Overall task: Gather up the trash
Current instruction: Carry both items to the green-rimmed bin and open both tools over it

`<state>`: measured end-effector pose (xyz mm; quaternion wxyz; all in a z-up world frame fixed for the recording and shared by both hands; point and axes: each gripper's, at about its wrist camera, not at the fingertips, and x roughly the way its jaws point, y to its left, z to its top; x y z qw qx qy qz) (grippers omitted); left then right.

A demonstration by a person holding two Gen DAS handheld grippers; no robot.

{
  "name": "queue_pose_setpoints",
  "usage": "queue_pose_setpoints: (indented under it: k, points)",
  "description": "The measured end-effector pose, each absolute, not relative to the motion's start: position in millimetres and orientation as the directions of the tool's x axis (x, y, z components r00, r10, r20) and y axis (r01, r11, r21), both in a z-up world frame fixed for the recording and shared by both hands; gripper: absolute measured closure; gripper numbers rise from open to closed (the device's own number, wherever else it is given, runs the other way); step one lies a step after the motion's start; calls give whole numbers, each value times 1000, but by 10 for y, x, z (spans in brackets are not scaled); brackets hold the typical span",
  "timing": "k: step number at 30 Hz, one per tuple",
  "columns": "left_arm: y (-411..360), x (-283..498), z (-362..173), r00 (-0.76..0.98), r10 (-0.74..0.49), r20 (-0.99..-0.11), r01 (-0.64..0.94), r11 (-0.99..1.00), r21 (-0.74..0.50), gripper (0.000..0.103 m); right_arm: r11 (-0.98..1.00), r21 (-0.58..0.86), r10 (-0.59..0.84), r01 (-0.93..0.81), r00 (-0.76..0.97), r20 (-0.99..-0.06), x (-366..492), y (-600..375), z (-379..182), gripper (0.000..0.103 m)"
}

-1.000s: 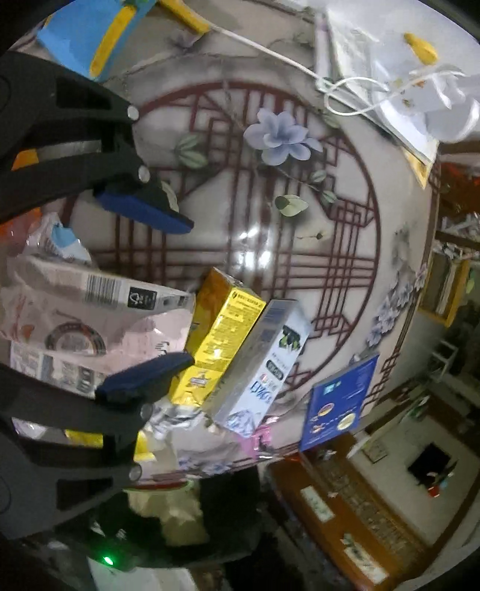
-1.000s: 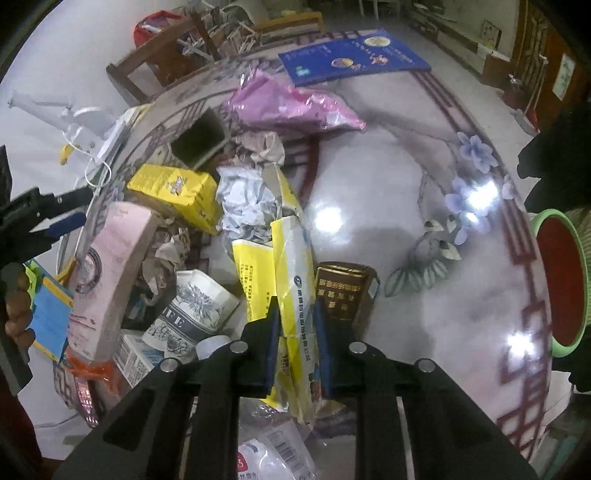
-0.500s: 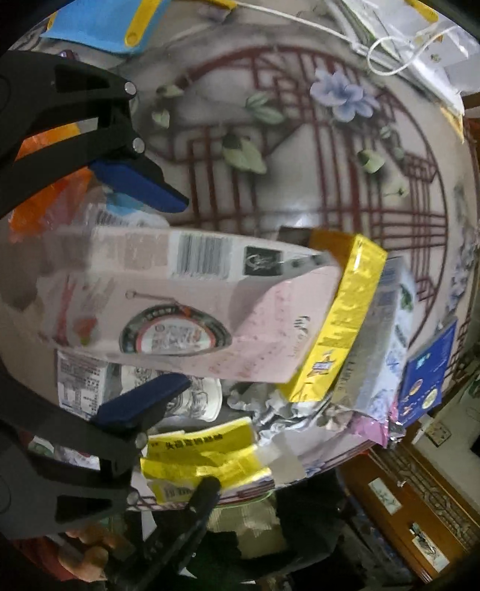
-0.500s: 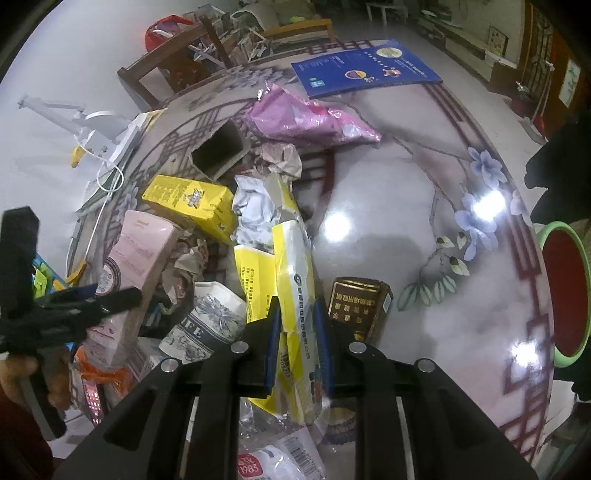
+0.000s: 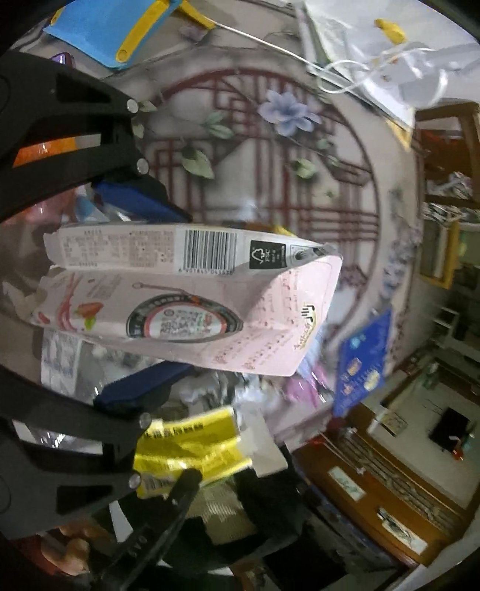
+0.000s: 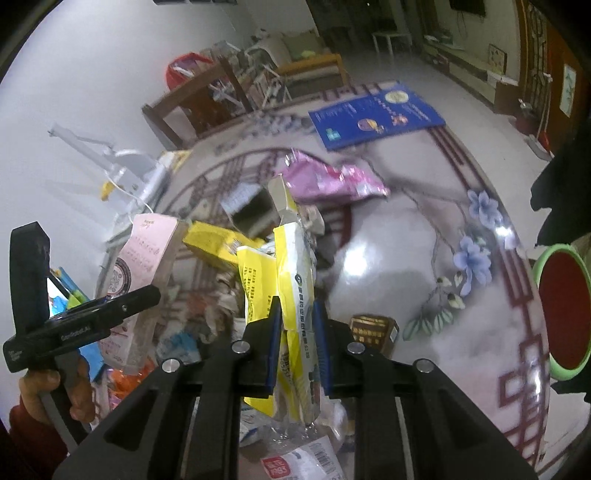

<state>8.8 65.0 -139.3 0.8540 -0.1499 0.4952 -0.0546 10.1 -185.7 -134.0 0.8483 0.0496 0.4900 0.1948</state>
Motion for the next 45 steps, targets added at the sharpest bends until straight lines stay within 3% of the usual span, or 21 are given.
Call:
queue_pose_setpoints:
  k: [12,24,35,45]
  points:
    - [41,234,-1085,558,-292,-777,9,938,-347,31,905,300,421,-301,537,-731,128,-2261,-889,86]
    - [-867,484,-1078,544,-338,-768,62,929,-365,31,927,307,375,-217,569,-732,278,-3205,-888,86]
    - [-2090,775,-1176,478,-414,-775,196,910,-365,31,950,311,273,-41,596,-755,314,-4431,-1046,86]
    - [-3114,1058,-1483,357,-475,-805,308,873,-379,31,965,213,84,154,588,-805,261,-5425,-1262,86]
